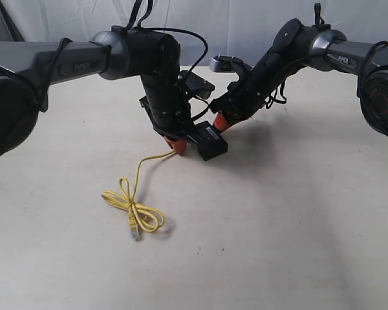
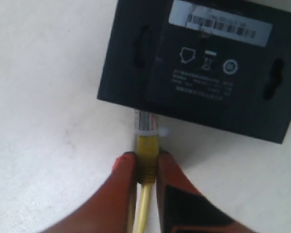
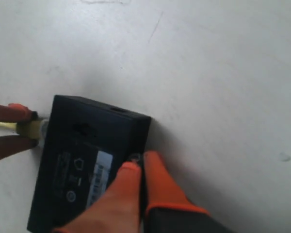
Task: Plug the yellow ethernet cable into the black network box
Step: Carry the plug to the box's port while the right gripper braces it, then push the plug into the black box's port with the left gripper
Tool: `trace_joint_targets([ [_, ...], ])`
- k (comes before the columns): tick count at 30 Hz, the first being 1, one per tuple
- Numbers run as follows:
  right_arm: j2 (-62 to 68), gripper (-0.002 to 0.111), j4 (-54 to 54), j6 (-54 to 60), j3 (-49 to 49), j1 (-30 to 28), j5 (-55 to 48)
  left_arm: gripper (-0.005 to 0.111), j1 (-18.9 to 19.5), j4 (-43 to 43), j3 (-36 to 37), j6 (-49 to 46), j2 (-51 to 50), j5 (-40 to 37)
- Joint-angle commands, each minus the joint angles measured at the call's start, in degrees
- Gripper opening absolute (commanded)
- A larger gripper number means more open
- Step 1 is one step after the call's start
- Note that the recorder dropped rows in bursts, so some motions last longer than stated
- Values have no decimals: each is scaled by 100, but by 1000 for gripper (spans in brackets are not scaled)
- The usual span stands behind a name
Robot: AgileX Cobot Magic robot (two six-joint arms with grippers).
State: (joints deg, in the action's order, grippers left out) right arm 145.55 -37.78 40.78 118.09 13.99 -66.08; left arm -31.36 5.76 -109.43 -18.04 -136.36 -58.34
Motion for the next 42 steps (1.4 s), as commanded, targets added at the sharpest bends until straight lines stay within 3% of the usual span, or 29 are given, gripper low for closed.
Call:
trace_joint_targets([
  [1, -4, -1, -129, 202, 1, -22, 114, 0, -17, 216, -72, -231, -26, -172],
  [42, -4, -1, -605, 275, -9, -22, -388, 0, -17, 849, -80, -184, -26, 828],
])
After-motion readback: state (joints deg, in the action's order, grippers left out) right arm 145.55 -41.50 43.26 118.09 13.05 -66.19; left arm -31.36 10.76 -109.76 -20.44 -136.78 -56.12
